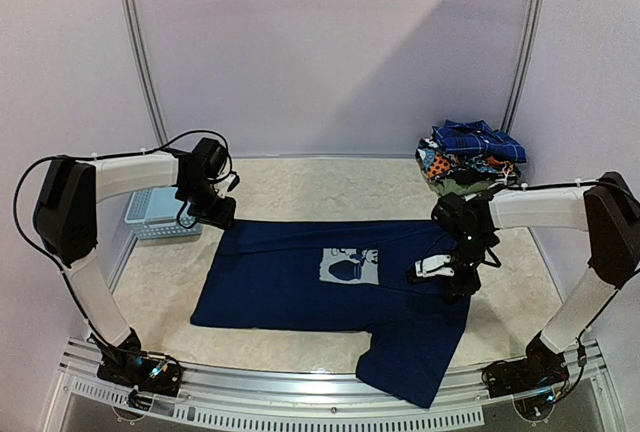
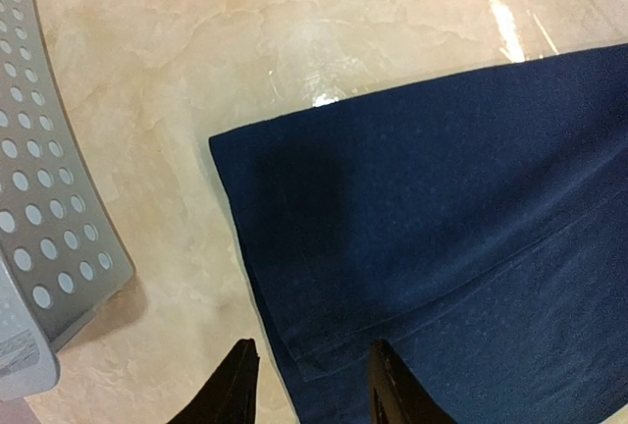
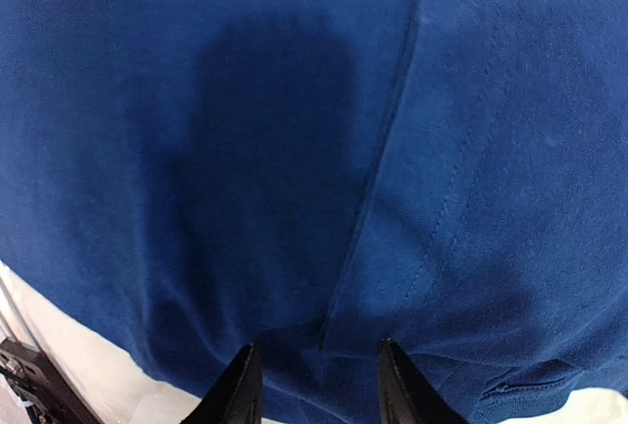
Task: Fold and stack the mixed laundry pile
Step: Adjust the 1/3-folded T-shirt at the center of the board.
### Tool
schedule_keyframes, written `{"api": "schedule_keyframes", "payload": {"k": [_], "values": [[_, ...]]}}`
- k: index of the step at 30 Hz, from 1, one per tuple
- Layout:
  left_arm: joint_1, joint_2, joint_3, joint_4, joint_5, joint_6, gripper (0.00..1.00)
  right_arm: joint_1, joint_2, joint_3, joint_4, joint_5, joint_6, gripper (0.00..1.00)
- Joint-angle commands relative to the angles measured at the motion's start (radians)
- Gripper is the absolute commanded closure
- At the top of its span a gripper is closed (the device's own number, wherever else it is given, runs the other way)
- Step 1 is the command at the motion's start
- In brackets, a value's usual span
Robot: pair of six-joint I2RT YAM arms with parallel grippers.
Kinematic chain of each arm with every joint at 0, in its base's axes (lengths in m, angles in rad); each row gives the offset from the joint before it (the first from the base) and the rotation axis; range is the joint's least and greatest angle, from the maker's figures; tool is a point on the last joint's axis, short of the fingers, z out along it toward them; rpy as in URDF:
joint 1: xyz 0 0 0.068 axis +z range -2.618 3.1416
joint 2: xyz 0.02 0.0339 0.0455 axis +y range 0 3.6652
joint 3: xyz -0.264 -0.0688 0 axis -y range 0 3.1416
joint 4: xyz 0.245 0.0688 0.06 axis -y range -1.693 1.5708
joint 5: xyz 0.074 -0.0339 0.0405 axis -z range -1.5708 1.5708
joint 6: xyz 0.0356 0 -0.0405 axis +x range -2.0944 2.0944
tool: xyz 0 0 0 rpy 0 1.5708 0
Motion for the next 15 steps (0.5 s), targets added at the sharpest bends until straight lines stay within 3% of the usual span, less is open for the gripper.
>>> {"api": "schedule_keyframes", "payload": {"k": [1, 5, 11, 15], "values": [[-0.012, -0.004, -0.010, 0.009, -0.009, 0.013, 0.60, 0.015, 0.009, -0.009, 0.048, 0.048, 0.008, 0.65], [-0.012, -0.003, -0.011, 0.012, -0.007, 0.012, 0.60, 0.014, 0.004, -0.004, 0.064, 0.059, 0.025, 0.75], [-0.012, -0.004, -0.010, 0.011, -0.005, 0.010, 0.60, 0.014, 0.003, 0.003, 0.071, 0.058, 0.042, 0.82], [-0.013, -0.006, -0.012, 0.008, -0.005, 0.011, 0.60, 0.017, 0.003, 0.004, 0.064, 0.052, 0.046, 0.94]]}}
